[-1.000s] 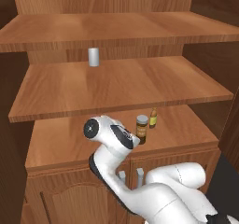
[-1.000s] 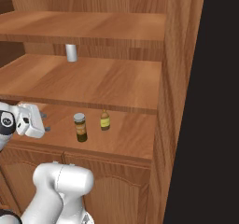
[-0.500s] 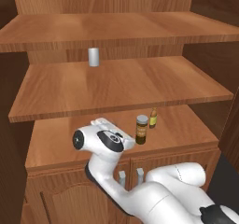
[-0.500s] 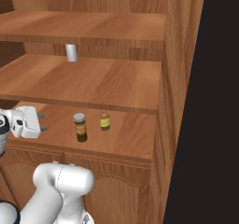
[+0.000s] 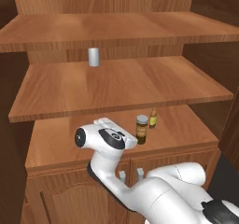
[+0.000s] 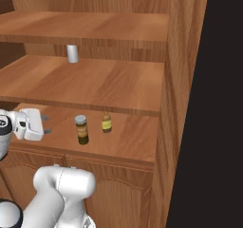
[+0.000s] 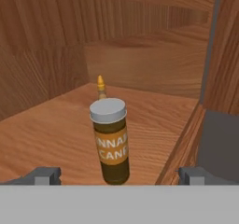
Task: Pick the cinnamon and honey bottle from the cabinet and place them next to the mug.
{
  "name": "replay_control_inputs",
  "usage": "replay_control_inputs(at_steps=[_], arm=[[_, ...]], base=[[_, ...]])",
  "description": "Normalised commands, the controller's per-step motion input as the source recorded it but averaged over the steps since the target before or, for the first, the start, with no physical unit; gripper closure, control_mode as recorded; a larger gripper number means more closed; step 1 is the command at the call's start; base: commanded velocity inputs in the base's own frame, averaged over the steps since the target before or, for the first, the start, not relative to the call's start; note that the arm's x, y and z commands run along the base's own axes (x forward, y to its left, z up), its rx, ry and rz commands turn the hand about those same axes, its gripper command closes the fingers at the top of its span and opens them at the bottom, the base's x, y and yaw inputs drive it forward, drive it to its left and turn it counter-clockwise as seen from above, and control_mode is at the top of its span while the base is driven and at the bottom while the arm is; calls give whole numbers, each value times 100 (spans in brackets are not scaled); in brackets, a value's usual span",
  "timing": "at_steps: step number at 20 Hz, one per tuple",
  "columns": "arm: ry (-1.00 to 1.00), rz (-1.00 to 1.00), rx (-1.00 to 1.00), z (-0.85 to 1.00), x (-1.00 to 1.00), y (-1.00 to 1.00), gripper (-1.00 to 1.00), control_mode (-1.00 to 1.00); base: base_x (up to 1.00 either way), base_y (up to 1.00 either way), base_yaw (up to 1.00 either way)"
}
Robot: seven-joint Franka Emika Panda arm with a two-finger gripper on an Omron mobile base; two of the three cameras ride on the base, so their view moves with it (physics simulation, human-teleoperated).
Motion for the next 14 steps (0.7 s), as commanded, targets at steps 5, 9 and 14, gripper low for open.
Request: replay_control_inputs(at_steps=[5,9,14], arm=[[0,0,0,-7,5,-37,-100,-100],[0,0,0,-14,3,-38,-100,-100],[0,0,0,-22,1,-30,-100,-100]], base=[[0,0,0],[0,0,0],[0,0,0]])
